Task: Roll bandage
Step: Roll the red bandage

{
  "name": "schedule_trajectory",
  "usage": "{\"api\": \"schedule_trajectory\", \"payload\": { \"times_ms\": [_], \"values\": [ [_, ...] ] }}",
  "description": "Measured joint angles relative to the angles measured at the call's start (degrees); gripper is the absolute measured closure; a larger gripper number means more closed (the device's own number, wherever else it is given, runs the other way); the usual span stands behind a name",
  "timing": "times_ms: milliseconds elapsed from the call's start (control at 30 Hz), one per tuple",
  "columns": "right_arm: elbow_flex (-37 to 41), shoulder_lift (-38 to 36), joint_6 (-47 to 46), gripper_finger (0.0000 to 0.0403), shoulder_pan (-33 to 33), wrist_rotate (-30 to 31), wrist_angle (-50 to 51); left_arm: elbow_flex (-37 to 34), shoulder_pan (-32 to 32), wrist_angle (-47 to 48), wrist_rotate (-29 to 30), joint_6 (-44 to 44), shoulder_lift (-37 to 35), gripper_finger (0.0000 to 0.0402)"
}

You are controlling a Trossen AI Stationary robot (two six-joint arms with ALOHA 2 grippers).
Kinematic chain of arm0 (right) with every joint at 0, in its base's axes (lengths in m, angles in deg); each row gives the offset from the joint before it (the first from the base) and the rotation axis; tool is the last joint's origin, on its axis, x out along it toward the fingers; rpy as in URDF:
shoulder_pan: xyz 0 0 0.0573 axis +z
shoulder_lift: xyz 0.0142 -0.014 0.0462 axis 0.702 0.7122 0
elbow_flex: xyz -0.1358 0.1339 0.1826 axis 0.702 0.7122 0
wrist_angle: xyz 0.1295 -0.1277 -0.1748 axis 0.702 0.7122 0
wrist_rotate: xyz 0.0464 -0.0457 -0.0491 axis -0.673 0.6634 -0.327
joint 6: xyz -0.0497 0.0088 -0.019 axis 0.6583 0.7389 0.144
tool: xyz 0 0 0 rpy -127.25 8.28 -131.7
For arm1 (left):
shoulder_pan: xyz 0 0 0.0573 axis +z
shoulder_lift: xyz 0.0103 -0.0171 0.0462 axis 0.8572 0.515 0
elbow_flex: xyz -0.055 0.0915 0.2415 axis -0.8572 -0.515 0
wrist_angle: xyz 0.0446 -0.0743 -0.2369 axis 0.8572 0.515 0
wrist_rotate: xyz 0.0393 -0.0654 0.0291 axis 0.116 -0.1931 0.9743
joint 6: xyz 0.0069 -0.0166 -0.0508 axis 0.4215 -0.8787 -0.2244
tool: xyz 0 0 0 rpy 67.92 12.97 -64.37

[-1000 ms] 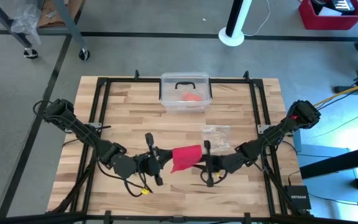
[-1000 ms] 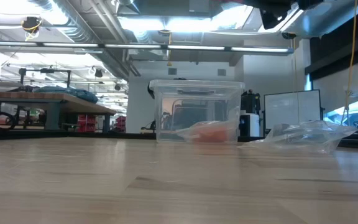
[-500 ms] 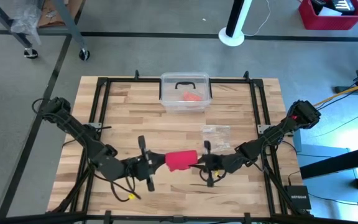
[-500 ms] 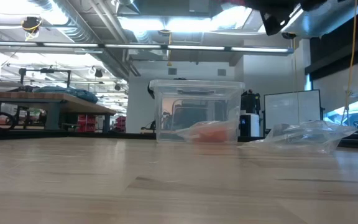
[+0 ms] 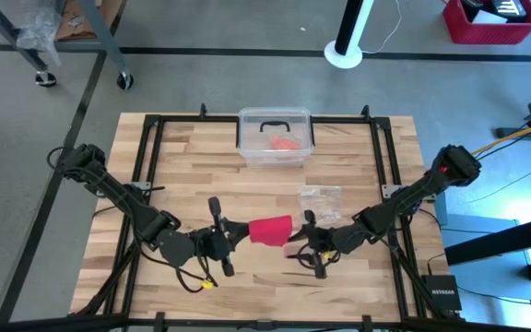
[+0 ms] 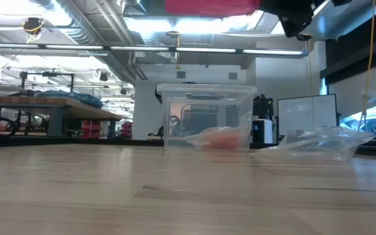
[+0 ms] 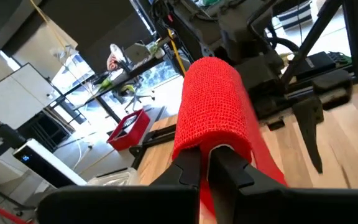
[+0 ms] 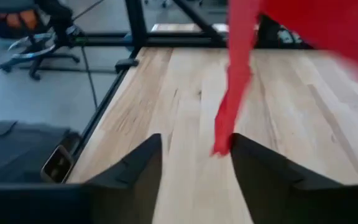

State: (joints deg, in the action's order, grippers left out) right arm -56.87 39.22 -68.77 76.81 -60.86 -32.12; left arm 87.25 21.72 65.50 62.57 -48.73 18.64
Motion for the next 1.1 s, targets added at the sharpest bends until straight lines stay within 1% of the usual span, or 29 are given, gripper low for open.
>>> {"api": "schedule_trajectory", "payload": {
  "times_ms": [67,167,300,433,533,633,733,833,867,967,1100],
  "values": [
    [0.00,-1.28,-0.80,0.0190,0.00,0.15,2.67,0.00,-0.18,-0.15,0.04,-0.07,0.00,0.0398],
    [0.00,-1.36,-1.22,0.0179,-0.01,3.06,1.42,0.00,-0.08,-0.29,0.04,-0.07,0.00,0.0398],
    [0.01,0.98,1.72,0.0177,-0.39,7.25,-3.65,0.00,0.23,-0.32,0.11,-0.42,0.00,0.0398],
    [0.01,3.48,5.22,0.0190,-0.39,7.10,-11.24,0.00,0.27,-0.14,0.13,-0.50,0.00,0.0398],
    [-0.04,5.25,6.53,0.0212,-0.37,7.02,-14.63,0.00,0.27,-0.18,0.17,-0.50,0.00,0.0398],
    [-0.02,5.87,6.74,0.0250,-0.37,6.15,-15.49,0.00,0.30,-0.14,0.19,-0.50,0.00,0.0398],
    [-0.37,5.99,8.14,0.0310,0.22,3.58,-16.06,0.00,0.34,0.03,0.20,-0.50,0.00,0.0398],
    [-2.72,6.06,13.58,0.0381,2.46,3.11,-16.08,0.00,0.34,0.08,0.24,-0.50,0.00,0.0398],
    [-3.92,6.06,16.02,0.0391,3.37,3.17,-16.08,0.00,0.34,0.12,0.26,-0.49,0.00,0.0398],
    [-9.18,6.06,21.83,0.0385,5.96,5.00,-15.20,0.00,0.34,0.41,0.24,-0.26,0.00,0.0398],
    [-19.43,6.01,31.13,0.0395,7.80,5.87,-8.09,0.00,0.67,1.70,0.24,-0.86,0.00,0.0398]
  ]
}}
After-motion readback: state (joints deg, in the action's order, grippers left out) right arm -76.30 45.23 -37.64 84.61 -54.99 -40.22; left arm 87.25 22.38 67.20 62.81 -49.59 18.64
